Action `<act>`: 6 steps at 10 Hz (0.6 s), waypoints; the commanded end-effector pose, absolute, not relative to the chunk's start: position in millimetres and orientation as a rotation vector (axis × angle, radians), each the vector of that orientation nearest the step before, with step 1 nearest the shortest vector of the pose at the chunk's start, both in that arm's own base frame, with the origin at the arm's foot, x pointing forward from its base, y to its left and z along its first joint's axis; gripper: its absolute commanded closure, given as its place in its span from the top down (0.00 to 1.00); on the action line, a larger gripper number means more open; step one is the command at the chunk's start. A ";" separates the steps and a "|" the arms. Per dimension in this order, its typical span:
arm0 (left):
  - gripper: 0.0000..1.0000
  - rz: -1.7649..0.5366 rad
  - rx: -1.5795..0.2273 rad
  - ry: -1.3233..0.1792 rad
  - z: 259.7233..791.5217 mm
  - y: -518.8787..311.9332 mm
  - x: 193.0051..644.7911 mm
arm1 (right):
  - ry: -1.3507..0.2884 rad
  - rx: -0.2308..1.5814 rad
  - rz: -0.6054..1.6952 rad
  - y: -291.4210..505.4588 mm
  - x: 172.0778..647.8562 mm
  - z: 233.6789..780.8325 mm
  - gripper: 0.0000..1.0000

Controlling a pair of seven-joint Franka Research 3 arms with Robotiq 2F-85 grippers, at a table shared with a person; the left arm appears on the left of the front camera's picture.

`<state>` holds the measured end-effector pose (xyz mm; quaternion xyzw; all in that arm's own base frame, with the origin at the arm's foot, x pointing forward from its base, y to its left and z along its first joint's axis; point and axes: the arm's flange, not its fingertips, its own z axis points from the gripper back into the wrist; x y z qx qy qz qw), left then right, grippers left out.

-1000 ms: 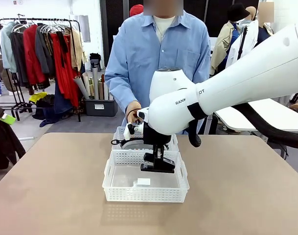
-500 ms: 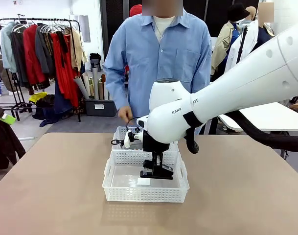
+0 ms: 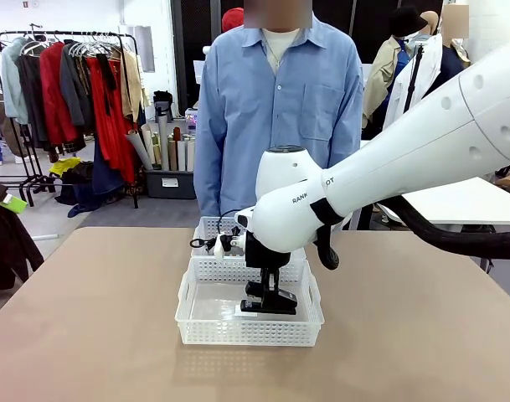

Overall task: Distribute items into two baskets.
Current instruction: Place the picked Stapler into the Organizing basket as instructed by the person.

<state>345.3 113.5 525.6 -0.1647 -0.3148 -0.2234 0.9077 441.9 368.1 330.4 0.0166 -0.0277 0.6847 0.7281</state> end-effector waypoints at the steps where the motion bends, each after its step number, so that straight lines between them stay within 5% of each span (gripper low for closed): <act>1: 1.00 -0.469 -0.345 -0.653 524.8 113.2 344.6 | -0.085 0.067 1.543 368.5 447.2 337.1 0.36; 4: 1.00 -0.469 -0.345 -0.653 524.8 113.2 344.6 | -0.080 0.079 1.545 367.4 449.0 336.4 0.92; 6: 1.00 -0.469 -0.345 -0.653 524.8 113.2 344.6 | -0.086 0.070 1.546 366.8 447.0 342.2 1.00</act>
